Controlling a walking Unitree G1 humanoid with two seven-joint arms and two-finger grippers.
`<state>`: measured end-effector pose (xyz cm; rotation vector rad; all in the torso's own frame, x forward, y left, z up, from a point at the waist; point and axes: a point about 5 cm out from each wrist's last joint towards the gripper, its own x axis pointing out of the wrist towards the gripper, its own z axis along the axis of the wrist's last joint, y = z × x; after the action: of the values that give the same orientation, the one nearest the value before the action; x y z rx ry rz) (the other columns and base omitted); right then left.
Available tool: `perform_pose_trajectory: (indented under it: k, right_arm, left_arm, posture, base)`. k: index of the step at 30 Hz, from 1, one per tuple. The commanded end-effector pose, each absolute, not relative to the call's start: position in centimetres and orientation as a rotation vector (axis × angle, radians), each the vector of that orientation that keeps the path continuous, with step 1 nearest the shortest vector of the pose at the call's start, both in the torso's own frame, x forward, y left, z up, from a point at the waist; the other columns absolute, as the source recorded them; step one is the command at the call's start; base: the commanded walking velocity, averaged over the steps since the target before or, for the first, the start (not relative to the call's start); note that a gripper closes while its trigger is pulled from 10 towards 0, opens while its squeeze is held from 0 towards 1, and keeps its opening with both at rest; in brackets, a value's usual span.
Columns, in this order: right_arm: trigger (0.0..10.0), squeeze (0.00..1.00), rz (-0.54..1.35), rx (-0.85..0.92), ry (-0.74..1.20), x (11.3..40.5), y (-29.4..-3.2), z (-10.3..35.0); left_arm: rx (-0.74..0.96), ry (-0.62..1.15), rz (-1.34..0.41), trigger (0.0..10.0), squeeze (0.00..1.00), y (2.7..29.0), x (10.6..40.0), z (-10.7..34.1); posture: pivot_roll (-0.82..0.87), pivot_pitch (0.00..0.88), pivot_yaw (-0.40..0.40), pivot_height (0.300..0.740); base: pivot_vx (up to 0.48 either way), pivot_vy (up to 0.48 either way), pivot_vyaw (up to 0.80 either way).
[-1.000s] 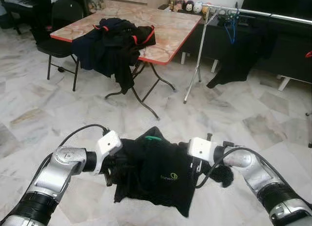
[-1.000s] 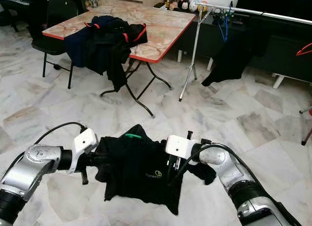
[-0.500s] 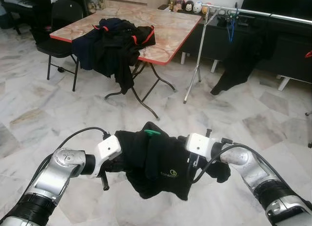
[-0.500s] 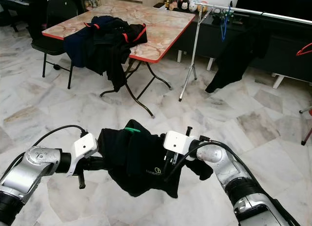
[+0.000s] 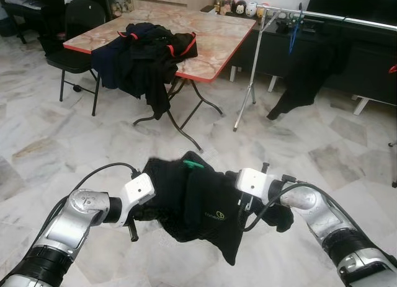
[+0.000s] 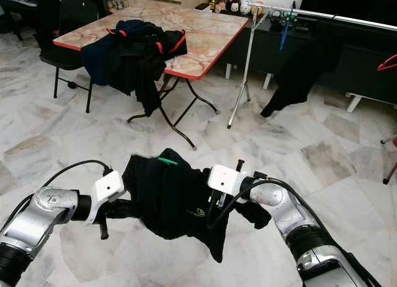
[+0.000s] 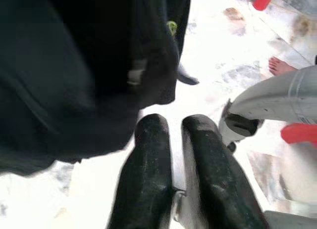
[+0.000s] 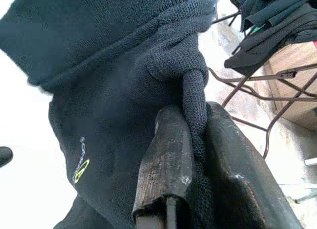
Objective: Hang hanger
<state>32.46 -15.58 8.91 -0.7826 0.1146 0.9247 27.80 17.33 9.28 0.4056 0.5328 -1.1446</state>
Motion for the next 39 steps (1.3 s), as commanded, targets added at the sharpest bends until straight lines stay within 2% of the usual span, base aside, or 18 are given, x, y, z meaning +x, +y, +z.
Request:
perform_pose_trajectory:
  k: [1, 5, 9, 12, 14, 21, 24, 28, 29, 30, 31, 39]
  right_arm:
    - [10.0, 0.0, 0.881, -0.764, 0.047, 33.3, -15.7, 10.4]
    - [10.0, 0.0, 0.886, -0.762, 0.049, 33.2, -15.7, 10.3]
    - [10.0, 0.0, 0.987, -0.749, 0.067, 32.3, -16.0, 10.0]
    - [10.0, 0.0, 1.006, -0.755, 0.07, 32.0, -16.6, 10.0]
    - [10.0, 0.0, 1.087, -0.724, 0.106, 31.2, -17.3, 9.7]
    - [10.0, 0.0, 1.107, -0.687, 0.145, 30.8, -18.6, 9.6]
    - [10.0, 0.0, 1.224, -0.597, 0.149, 29.8, -18.4, 9.9]
    - [10.0, 0.0, 1.261, -0.582, 0.153, 29.6, -18.3, 9.9]
    - [10.0, 0.0, 1.266, -0.584, 0.157, 29.5, -18.3, 9.8]
    - [10.0, 0.0, 1.268, -0.584, 0.159, 29.5, -18.3, 9.7]
    - [10.0, 0.0, 1.276, -0.58, 0.163, 29.4, -18.2, 9.6]
    - [10.0, 0.0, 1.343, -0.545, 0.162, 28.8, -18.0, 9.9]
  left_arm:
    - [0.402, 0.519, -1.158, 10.0, 1.0, 17.2, 27.8, 9.7]
    - [0.402, 0.514, -1.152, 10.0, 1.0, 17.4, 27.8, 9.9]
    - [0.397, 0.464, -1.06, 10.0, 1.0, 18.8, 28.5, 11.0]
    - [0.312, 0.391, -1.004, 10.0, 1.0, 19.9, 29.0, 12.7]
    - [0.254, 0.346, -1.005, 10.0, 1.0, 20.6, 29.1, 14.0]
    - [0.167, 0.291, -1.057, 10.0, 1.0, 19.9, 28.8, 15.2]
    - [0.176, 0.325, -1.114, 10.0, 1.0, 19.1, 28.4, 14.6]
    - [0.2, 0.343, -1.165, 10.0, 1.0, 18.3, 28.1, 14.2]
    - [0.249, 0.351, -1.149, 10.0, 0.87, 18.3, 28.2, 13.7]
    - [0.264, 0.354, -1.14, 10.0, 0.87, 18.3, 28.3, 13.5]
    - [0.271, 0.357, -1.145, 10.0, 0.0, 18.3, 28.4, 13.3]
    - [0.28, 0.41, -1.211, 10.0, 0.0, 17.8, 27.9, 12.6]
  posture:
    - [-0.11, 0.0, -0.005, 0.74]
    - [-0.11, 0.0, -0.005, 0.74]
    - [-0.11, 0.0, -0.005, 0.74]
    - [-0.11, 0.0, -0.009, 0.74]
    - [-0.1, 0.0, -0.013, 0.74]
    - [-0.1, 0.0, -0.014, 0.74]
    - [-0.1, 0.0, -0.014, 0.74]
    - [-0.1, 0.0, -0.014, 0.74]
    - [-0.1, 0.0, -0.014, 0.74]
    - [-0.1, 0.0, -0.014, 0.74]
    - [-0.1, 0.0, -0.019, 0.74]
    - [-0.1, 0.0, -0.02, 0.74]
  base:
    - [0.0, 0.0, 0.0]
    - [0.0, 0.0, 0.0]
    - [0.0, 0.0, 0.0]
    - [0.0, 0.0, 0.0]
    - [0.0, 0.0, 0.0]
    - [0.0, 0.0, 0.0]
    - [0.0, 0.0, 0.0]
    - [0.0, 0.0, 0.0]
    - [0.0, 0.0, 0.0]
    - [0.0, 0.0, 0.0]
    - [0.0, 0.0, 0.0]
    - [0.0, 0.0, 0.0]
